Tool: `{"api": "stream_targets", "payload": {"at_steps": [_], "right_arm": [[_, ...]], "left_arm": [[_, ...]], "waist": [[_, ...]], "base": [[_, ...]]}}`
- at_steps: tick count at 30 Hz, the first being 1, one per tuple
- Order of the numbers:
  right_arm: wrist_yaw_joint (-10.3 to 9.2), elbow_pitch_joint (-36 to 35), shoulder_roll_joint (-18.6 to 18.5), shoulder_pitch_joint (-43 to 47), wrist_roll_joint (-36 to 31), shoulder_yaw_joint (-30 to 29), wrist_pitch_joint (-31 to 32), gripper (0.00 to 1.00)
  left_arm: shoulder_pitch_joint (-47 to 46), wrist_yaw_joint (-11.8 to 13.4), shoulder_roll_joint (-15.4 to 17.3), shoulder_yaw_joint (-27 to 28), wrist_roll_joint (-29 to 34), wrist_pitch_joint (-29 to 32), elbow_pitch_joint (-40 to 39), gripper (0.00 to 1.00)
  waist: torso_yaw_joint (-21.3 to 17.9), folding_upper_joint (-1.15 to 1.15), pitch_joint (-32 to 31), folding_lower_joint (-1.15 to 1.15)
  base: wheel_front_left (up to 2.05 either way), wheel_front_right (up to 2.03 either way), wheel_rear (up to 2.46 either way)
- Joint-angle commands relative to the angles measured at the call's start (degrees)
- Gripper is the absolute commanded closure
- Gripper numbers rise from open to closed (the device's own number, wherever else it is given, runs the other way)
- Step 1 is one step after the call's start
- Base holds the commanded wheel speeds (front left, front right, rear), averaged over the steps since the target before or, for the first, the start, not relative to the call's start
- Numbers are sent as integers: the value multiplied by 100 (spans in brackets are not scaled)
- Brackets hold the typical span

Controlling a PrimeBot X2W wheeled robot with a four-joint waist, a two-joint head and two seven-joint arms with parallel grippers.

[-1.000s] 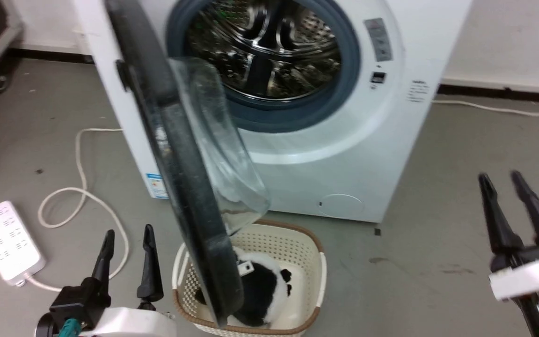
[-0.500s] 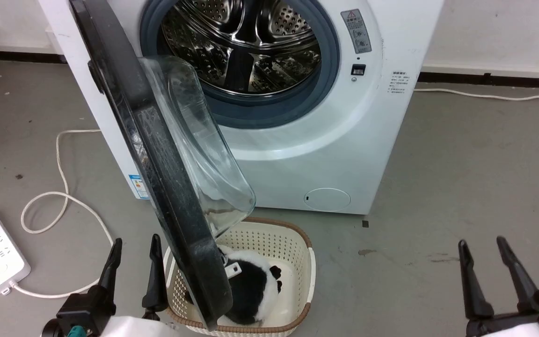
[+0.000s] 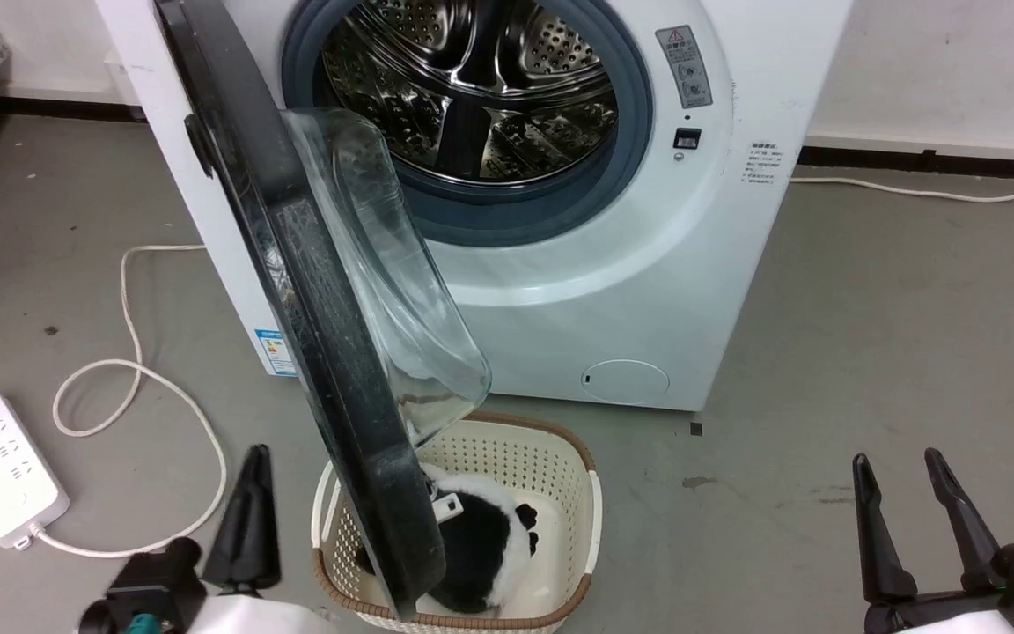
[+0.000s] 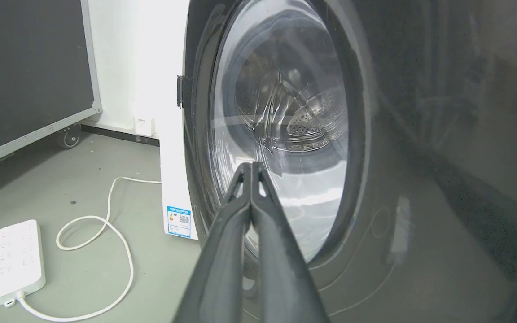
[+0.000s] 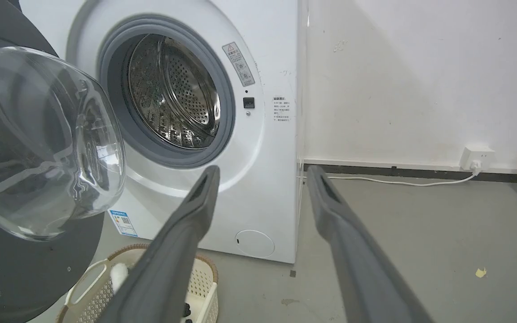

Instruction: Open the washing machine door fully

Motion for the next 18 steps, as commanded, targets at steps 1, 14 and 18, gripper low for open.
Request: {"api": "stream_targets", "payload": {"at_steps": [1, 14, 18], "right_arm": [[6, -47, 30, 74, -6, 6, -25, 0], [6, -32, 52, 19, -41, 69, -26, 0], [6, 10, 57, 24, -66, 113, -26, 0]], "left_arm": [[-16, 67, 10, 77, 9, -32, -150, 100], [-794, 468, 10, 456, 147, -32, -2026, 100], [-1228, 507, 10, 360, 241, -32, -2597, 100]], "waist": [[11, 0, -8, 0], [66, 0, -63, 0], [66, 0, -96, 0]], "base": [[0, 0, 0], [0, 0, 0], [0, 0, 0]]}}
